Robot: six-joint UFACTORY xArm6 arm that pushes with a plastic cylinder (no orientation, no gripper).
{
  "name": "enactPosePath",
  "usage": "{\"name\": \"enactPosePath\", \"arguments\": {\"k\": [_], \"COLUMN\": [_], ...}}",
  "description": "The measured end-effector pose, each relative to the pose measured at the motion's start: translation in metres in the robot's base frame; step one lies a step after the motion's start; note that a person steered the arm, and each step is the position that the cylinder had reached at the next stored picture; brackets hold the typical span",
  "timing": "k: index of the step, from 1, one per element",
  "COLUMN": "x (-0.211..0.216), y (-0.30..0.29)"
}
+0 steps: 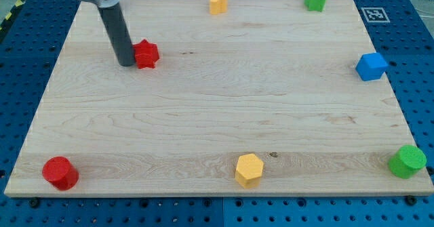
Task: Locate the red star vertically below the yellow heart
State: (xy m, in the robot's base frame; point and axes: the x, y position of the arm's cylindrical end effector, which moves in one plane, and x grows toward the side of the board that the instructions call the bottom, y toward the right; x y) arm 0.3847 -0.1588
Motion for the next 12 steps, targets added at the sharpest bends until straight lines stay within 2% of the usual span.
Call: {"name": "enactPosePath", "arguments": {"k": [1,2,3,7,9,11,12], "x": [0.0,-0.008,-0.035,-0.014,-0.007,0.016,0.016], "y": [0.03,0.026,-0.004,0.091,0.083,0.128,0.128]}}
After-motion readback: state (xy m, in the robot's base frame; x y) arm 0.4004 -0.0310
